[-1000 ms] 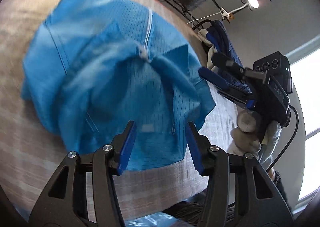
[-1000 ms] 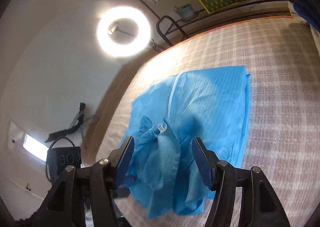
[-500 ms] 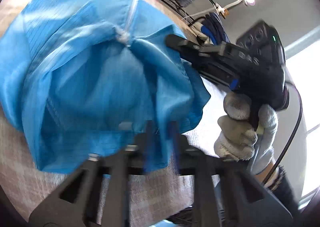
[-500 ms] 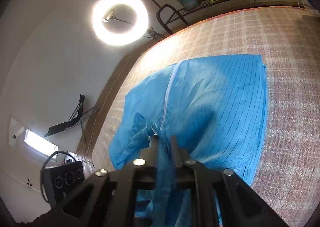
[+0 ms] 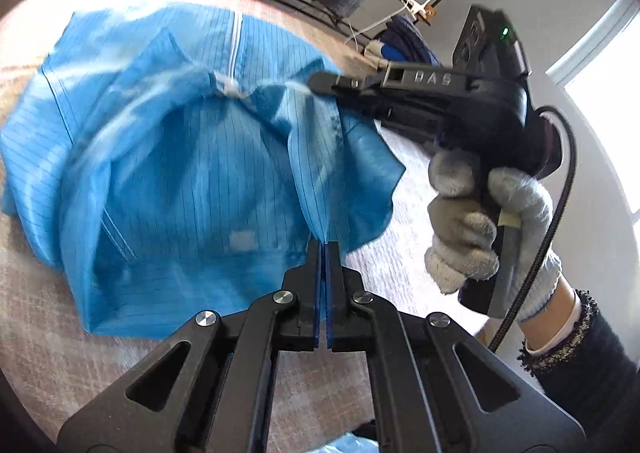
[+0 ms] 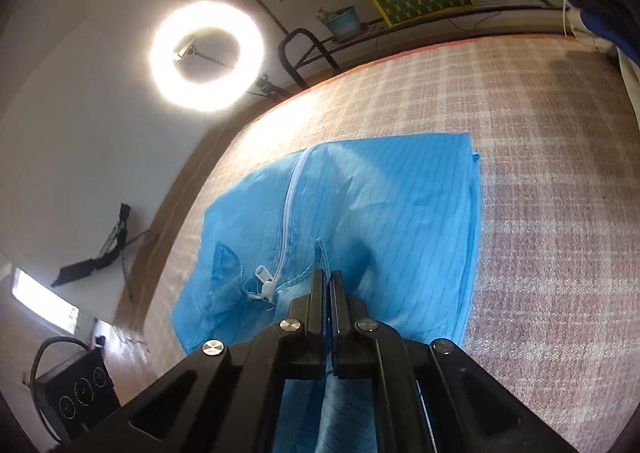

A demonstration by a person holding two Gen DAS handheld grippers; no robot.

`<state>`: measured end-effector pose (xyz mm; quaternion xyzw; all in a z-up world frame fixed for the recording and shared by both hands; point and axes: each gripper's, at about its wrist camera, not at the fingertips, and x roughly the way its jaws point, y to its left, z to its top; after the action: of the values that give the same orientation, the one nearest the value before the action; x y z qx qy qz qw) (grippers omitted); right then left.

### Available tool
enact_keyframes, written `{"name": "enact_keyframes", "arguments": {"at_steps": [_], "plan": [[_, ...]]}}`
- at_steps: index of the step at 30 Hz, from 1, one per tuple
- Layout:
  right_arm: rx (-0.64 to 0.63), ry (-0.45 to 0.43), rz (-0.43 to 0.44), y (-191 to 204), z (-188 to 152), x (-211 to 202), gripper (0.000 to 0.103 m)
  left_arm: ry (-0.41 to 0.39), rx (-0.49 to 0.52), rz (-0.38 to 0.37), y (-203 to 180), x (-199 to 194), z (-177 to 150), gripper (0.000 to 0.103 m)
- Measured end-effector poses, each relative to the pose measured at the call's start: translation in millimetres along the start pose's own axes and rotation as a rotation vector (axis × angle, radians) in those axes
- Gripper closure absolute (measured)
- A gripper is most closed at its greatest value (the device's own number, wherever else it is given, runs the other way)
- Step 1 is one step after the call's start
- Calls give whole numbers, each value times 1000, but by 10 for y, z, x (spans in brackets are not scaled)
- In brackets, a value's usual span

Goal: Fold large clothes

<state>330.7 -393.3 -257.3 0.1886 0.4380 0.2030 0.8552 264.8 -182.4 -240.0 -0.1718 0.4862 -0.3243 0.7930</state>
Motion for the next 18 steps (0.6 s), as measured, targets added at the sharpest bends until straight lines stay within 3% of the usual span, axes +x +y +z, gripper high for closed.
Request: {"name": "enact_keyframes", "arguments": {"at_steps": [2, 3, 4, 8, 11, 13, 16, 18], "plan": [[-31, -15, -59, 69, 37, -117, 93, 30, -3, -14, 7, -57, 25, 103], [-45, -33, -70, 91, 41, -195, 77, 28, 5, -13, 19, -108, 41, 103], [-64, -68, -79, 132, 43, -332, 74, 23, 17, -15, 23, -187, 68, 103], [-119, -115, -75, 218, -78, -674, 73, -67, 70, 86, 149, -583, 295, 103], [-137, -92, -85, 212, -214, -693, 75, -140, 67, 212, 423, -803, 495, 103], [-138, -61, -110, 166, -276, -600, 76, -165, 38, 256, 628, -835, 626, 103], [-186, 6, -192, 120, -461, -429, 78, -130, 19, 359, 971, -653, 737, 103], [-238, 73, -264, 76, -608, -279, 79, -64, -44, 380, 1252, -506, 628, 103]]}}
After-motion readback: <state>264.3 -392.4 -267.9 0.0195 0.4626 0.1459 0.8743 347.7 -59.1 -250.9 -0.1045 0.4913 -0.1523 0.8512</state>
